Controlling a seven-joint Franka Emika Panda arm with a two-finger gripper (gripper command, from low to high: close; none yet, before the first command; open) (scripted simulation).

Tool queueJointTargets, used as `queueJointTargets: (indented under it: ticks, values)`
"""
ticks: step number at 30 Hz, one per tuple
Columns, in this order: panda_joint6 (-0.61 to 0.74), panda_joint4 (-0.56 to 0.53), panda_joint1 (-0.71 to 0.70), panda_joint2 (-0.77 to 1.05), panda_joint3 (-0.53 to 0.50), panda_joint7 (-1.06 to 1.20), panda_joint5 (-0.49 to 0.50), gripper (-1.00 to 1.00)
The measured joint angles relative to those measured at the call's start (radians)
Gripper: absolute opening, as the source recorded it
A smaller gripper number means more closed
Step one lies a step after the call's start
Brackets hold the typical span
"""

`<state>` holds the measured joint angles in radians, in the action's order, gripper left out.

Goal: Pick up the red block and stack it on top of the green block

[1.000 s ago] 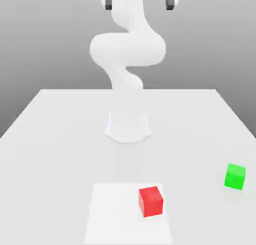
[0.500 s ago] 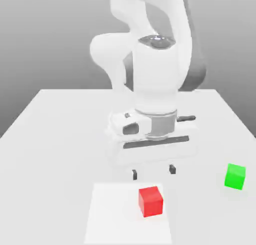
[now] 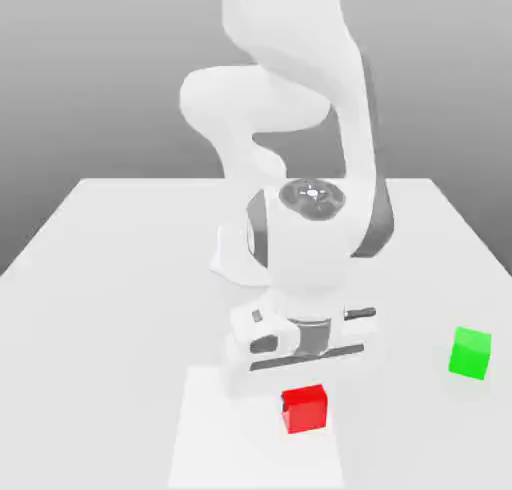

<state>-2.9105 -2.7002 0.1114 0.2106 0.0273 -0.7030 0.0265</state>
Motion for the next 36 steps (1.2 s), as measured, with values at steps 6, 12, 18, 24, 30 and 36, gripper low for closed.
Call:
queueJointTargets:
  ticks: [6,12,18,24,30,36]
  values:
    - [0.143,-0.017,0.042,-0.161,0.026,-0.028,-0.026,-1.00]
    - [0.184,0.003,0.169,-0.183,0.091,-0.200,-0.041,-1.00]
    - [0.221,0.026,0.290,-0.198,0.159,-0.387,-0.045,-1.00]
    - [0.257,0.048,0.393,-0.212,0.242,-0.582,-0.038,-1.00]
    - [0.213,0.066,0.473,-0.151,0.232,-0.714,0.013,-1.00]
    - [0.088,0.071,0.500,-0.013,0.184,-0.782,0.104,1.00]
